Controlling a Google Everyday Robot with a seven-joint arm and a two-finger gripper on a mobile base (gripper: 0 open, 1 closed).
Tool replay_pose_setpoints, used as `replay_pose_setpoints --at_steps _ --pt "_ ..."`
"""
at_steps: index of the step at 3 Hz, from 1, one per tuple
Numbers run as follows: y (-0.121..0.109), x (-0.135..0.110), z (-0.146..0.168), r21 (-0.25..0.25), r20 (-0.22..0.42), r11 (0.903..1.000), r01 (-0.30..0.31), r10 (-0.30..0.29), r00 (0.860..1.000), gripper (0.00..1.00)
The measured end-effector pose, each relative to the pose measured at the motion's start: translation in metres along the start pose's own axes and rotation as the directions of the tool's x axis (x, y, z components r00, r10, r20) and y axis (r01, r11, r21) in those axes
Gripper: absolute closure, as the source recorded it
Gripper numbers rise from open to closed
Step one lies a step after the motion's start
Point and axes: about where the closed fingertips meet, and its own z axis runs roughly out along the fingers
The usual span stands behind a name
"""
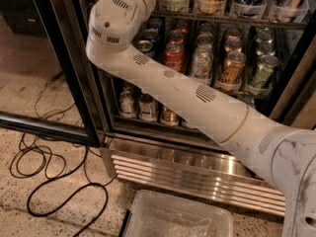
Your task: Pick coke can from top shelf of fridge
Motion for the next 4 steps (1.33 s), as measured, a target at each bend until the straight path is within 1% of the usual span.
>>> replay_pose_setpoints --at_steps 1,4 --pt "-0.001 -0.003 -0.002 0.000 -0.001 1.0000 0.001 -0.001 1.000 1.00" --pt "-0.001 -0.029 -0.021 -0.003 -0.017 0.9999 -0.010 0.009 1.000 1.00"
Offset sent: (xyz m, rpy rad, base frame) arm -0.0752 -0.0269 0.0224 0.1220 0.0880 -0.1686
